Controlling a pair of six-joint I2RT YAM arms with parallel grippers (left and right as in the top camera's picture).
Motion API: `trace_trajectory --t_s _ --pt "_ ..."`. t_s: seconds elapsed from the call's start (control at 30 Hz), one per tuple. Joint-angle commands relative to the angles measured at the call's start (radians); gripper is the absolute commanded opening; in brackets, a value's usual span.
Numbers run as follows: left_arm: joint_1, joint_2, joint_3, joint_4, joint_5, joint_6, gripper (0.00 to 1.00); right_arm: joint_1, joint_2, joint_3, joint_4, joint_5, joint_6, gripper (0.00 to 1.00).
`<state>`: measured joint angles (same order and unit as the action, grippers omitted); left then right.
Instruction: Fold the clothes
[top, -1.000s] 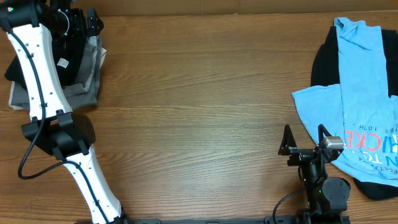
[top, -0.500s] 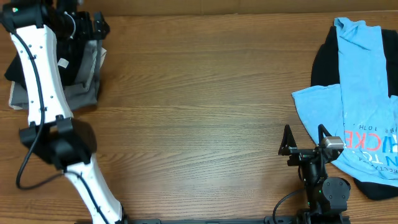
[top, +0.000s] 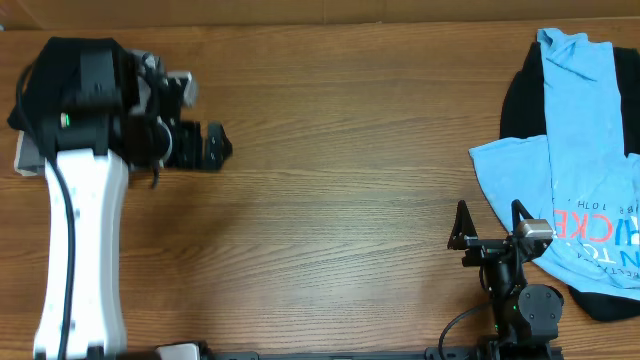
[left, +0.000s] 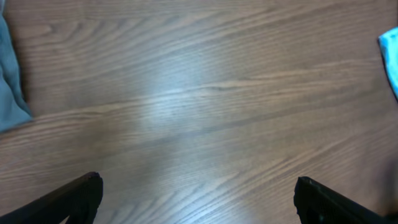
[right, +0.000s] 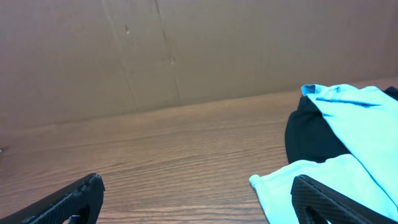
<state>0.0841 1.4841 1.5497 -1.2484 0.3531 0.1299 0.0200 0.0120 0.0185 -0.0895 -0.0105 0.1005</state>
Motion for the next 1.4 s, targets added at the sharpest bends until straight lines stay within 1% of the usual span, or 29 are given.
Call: trace_trajectory --t_s 0.0,0.07,0.1,0.17,0.2,0.4,0.53,0.63,0.77,0.93,1.0,1.03,1.2,1.33,1.37 --pt "0.003 -0.148 -0.150 0.121 -0.012 0.008 1.00 -0.003 -0.009 -0.011 0.006 0.010 0.000 1.00" --pt "0.002 -0.249 -0.282 0.299 -0.008 0.008 1.00 -0.003 -0.009 -0.011 0.006 0.010 0.000 1.00" --pt "0.002 -0.282 -0.327 0.361 0.000 0.008 1.00 -0.003 -0.009 -0.011 0.006 0.010 0.000 1.00" --pt "0.001 -0.390 -0.479 0.558 0.021 -0.001 1.00 -0.003 -0.009 -0.011 0.006 0.010 0.000 1.00" --pt "0.001 -0.455 -0.583 0.684 0.031 -0.016 1.00 -0.003 -0.009 -0.011 0.006 0.010 0.000 1.00" --pt "0.001 -0.690 -0.991 1.167 0.033 -0.079 1.00 -0.003 -0.009 -0.011 0.006 0.010 0.000 1.00" --pt "0.001 -0.840 -1.223 1.426 0.033 -0.078 1.00 -0.003 -0.009 -0.011 0.006 0.010 0.000 1.00" --pt "0.001 -0.936 -1.347 1.534 0.031 -0.077 1.00 -0.003 -0.009 -0.011 0.006 0.010 0.000 1.00" --pt "0.001 -1.056 -1.457 1.583 0.001 -0.073 1.00 -0.003 -0.009 -0.011 0.006 0.010 0.000 1.00" --pt "0.002 -1.193 -1.538 1.582 -0.021 -0.055 1.00 -0.003 -0.009 -0.011 0.006 0.010 0.000 1.00" --pt "0.002 -1.239 -1.545 1.538 -0.024 -0.051 1.00 -0.003 -0.009 -0.011 0.006 0.010 0.000 1.00" --pt "0.002 -1.278 -1.545 1.492 -0.024 -0.042 1.00 -0.003 -0.009 -0.011 0.006 0.010 0.000 1.00" --pt "0.002 -1.360 -1.545 1.365 -0.024 -0.022 1.00 -0.003 -0.009 -0.011 0.006 0.010 0.000 1.00" --pt "0.002 -1.437 -1.545 1.212 -0.024 -0.021 1.00 -0.003 -0.009 -0.011 0.006 0.010 0.000 1.00" --pt "0.002 -1.457 -1.545 1.197 -0.029 -0.022 1.00 -0.003 -0.009 -0.011 0.006 0.010 0.000 1.00"
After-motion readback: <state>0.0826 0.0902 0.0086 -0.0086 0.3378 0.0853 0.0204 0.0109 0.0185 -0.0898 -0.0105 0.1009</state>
